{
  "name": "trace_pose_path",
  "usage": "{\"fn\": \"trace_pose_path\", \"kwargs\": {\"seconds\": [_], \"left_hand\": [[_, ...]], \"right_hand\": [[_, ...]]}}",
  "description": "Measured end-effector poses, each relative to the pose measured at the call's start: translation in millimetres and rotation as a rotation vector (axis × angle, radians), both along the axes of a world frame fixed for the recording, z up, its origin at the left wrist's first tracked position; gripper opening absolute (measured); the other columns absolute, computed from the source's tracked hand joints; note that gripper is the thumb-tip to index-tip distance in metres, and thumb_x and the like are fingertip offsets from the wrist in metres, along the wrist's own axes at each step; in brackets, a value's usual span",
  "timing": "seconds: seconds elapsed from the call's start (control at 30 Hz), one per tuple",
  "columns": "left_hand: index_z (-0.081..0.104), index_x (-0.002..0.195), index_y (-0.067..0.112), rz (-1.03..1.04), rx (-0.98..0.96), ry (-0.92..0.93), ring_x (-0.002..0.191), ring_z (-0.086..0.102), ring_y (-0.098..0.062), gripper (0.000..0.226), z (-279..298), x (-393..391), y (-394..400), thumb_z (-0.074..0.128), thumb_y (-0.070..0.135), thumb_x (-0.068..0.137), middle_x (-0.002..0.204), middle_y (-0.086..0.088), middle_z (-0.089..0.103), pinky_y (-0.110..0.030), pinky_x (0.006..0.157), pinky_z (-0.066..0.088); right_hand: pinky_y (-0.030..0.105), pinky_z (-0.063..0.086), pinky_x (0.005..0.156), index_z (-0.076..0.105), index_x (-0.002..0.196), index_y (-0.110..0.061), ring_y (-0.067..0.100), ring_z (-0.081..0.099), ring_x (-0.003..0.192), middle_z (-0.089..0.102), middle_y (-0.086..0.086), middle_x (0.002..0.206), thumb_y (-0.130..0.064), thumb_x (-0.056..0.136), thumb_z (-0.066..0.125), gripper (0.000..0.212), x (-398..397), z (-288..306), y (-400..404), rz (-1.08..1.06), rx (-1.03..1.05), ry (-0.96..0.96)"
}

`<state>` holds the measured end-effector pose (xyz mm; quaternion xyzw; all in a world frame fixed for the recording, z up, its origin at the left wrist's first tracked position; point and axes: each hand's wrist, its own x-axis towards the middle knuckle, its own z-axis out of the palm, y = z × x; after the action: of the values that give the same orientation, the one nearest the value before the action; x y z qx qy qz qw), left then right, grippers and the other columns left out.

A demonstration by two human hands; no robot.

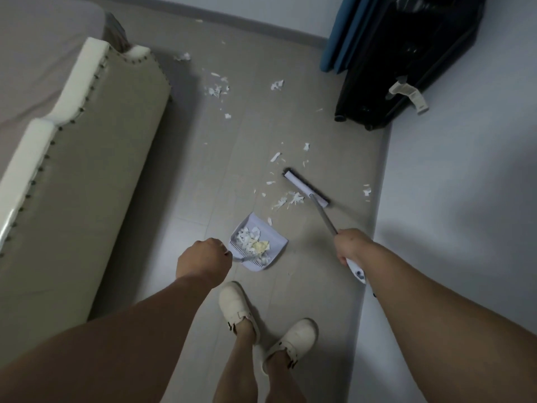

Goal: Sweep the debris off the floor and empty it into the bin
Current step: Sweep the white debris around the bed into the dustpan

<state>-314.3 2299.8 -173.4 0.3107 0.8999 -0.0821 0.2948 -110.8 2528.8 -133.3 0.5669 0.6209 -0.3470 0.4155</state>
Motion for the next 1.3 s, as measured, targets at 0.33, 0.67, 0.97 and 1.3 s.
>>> {"fn": "trace_pose_path", "kwargs": {"seconds": [0.33,0.67,0.97,1.3], "left_hand": [[0.063,0.094,0.021,-0.011,0.004,-0.059,0.077,0.059,-0.025,0.023,-9,9,6,0.046,0.035,0.088,0.09,-0.003,0.067,-0.031,0.067,0.045],[0.059,0.089,0.022,0.02,0.018,-0.077,0.076,0.058,-0.024,0.017,-16,-6,10,0.046,0.033,0.087,0.086,-0.001,0.064,-0.031,0.064,0.04],[0.061,0.09,0.023,0.021,0.027,-0.095,0.073,0.058,-0.022,0.019,-13,-12,13,0.046,0.034,0.088,0.085,0.0,0.064,-0.031,0.063,0.042],[0.056,0.089,0.023,0.006,0.003,-0.118,0.074,0.055,-0.021,0.011,-6,-6,16,0.049,0.029,0.093,0.093,-0.002,0.069,-0.028,0.065,0.041]], "right_hand": [[0.024,0.049,0.064,0.064,0.123,-0.007,0.02,0.068,0.09,0.07,0.007,0.108,0.004,0.065,0.074,0.06,6,-1,-30,-0.114,-0.009,-0.088],[0.025,0.045,0.05,0.054,0.074,-0.012,0.02,0.055,0.059,0.057,0.007,0.075,0.0,0.087,0.058,0.019,-22,-2,-67,0.142,-0.146,0.064],[0.023,0.042,0.046,0.058,0.124,-0.008,0.019,0.049,0.05,0.051,0.007,0.065,0.001,0.093,0.042,0.036,-5,11,-75,-0.066,-0.109,0.156],[0.026,0.035,0.05,0.062,0.102,-0.003,0.02,0.044,0.047,0.055,0.014,0.064,-0.008,0.095,0.035,0.029,-25,28,-74,-0.282,-0.196,0.114]]}}
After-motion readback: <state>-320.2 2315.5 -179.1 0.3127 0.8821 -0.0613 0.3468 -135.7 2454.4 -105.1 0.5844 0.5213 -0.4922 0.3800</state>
